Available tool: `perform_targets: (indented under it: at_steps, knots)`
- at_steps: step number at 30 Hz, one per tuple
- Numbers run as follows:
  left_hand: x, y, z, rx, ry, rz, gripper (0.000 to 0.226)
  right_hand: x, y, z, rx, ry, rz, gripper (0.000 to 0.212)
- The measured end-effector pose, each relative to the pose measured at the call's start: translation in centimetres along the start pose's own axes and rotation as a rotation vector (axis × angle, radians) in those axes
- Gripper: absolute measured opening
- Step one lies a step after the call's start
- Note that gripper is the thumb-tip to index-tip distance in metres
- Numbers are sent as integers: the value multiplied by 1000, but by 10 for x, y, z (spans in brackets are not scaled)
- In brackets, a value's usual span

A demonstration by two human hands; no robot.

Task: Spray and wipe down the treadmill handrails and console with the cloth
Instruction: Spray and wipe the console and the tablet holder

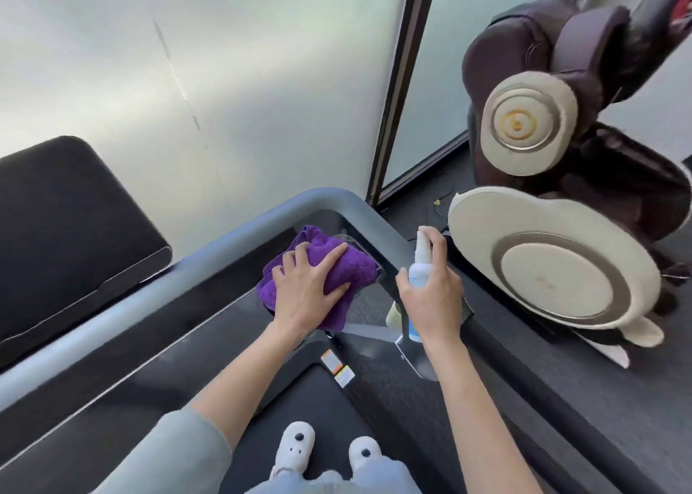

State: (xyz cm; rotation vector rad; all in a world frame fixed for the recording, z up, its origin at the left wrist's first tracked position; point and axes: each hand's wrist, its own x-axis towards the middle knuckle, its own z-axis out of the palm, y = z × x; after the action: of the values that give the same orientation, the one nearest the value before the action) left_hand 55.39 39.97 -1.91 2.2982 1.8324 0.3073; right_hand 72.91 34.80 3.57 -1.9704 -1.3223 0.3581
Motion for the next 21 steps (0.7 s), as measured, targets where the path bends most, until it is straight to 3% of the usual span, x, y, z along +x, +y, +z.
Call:
perform_targets:
  at_steps: [11,21]
  knots:
    - [0,-11,8,20,58,78,62,-10,-24,22,18,203,134,60]
    - [0,-9,13,22,133,73,63,-43,1,-13,25,159,103,65]
